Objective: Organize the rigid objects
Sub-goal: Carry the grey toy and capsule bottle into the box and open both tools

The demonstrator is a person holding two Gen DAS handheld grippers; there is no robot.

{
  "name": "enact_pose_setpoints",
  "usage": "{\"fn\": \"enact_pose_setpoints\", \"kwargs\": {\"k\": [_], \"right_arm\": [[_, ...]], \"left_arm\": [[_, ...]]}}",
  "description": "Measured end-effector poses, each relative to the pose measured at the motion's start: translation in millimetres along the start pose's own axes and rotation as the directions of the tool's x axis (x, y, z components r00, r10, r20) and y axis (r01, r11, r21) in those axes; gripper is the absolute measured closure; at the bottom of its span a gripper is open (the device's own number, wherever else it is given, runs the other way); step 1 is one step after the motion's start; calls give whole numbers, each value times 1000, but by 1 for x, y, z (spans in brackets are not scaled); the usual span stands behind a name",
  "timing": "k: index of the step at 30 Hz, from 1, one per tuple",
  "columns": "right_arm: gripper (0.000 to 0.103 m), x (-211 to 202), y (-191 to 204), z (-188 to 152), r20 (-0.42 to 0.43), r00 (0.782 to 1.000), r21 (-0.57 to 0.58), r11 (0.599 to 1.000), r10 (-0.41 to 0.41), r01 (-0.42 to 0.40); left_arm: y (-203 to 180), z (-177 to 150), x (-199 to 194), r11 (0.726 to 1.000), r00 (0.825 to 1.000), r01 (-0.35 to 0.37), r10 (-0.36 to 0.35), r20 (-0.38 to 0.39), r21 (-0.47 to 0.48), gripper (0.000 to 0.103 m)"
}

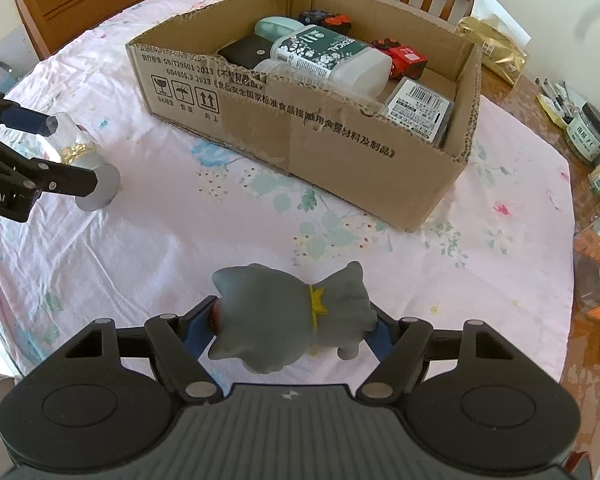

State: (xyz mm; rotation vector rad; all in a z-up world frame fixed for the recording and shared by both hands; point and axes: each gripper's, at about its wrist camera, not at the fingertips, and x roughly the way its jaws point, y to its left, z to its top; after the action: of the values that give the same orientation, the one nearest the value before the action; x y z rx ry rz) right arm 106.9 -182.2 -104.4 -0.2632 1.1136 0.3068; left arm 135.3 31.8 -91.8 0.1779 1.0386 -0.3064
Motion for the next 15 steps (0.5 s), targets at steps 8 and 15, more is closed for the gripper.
{"fn": "enact_pose_setpoints", "kwargs": {"k": [8, 15], "right_arm": [[24, -19, -7, 7, 14, 1000, -24, 1000, 7, -6], [24, -43, -15, 24, 67, 997, -59, 998, 27, -23]], "left_arm": [[0, 8, -19, 998, 1000, 28, -28, 4, 49, 11], [-3, 31, -50, 993, 997, 43, -49, 58, 108, 11]]}}
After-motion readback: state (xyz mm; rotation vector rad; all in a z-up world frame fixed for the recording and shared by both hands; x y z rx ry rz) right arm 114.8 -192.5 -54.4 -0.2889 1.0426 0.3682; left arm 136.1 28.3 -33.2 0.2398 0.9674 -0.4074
